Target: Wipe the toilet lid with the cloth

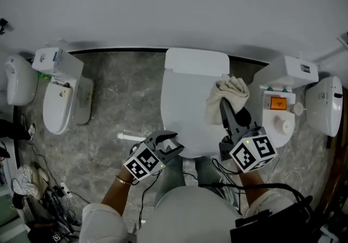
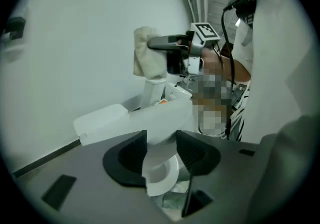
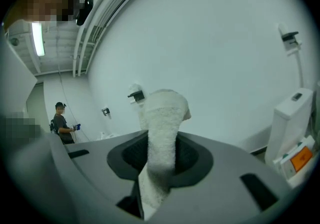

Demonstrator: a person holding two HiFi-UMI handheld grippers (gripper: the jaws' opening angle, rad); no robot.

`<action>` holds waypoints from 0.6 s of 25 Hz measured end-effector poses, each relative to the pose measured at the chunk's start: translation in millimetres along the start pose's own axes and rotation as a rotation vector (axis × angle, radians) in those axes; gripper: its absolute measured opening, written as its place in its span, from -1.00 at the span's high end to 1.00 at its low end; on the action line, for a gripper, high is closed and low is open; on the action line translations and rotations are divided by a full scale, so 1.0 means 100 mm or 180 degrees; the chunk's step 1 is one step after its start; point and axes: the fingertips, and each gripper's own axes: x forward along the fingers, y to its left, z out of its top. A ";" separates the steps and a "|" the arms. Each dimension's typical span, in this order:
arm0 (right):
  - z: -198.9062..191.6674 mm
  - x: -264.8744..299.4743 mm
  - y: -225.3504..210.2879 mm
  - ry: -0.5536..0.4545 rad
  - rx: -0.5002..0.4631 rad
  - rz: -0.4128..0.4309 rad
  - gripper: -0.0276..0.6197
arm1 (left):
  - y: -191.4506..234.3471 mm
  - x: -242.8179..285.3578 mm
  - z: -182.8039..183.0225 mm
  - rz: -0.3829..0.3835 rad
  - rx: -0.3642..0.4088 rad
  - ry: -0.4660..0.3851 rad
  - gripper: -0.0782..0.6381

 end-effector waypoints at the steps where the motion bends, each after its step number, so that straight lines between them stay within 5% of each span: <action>1: -0.16 0.09 -0.03 0.0052 -0.0048 -0.0008 0.60 | -0.06 0.03 -0.16 0.0006 0.0004 0.0099 0.22; 6: -1.00 0.40 -0.08 0.0272 -0.0304 0.0071 0.60 | -0.41 0.28 -1.07 -0.0202 0.0082 0.0707 0.21; 9: -1.49 0.51 -0.14 0.0427 -0.0366 0.0119 0.60 | -0.42 0.44 -1.54 -0.0313 -0.0368 0.0632 0.26; 12: -1.93 0.57 -0.26 0.0556 -0.0427 0.0096 0.60 | -0.30 0.68 -1.97 -0.0095 -0.0633 0.0533 0.64; 15: -2.27 0.63 -0.36 0.0582 -0.0482 0.0068 0.60 | -0.22 1.06 -2.25 0.0152 -0.0692 0.0428 0.68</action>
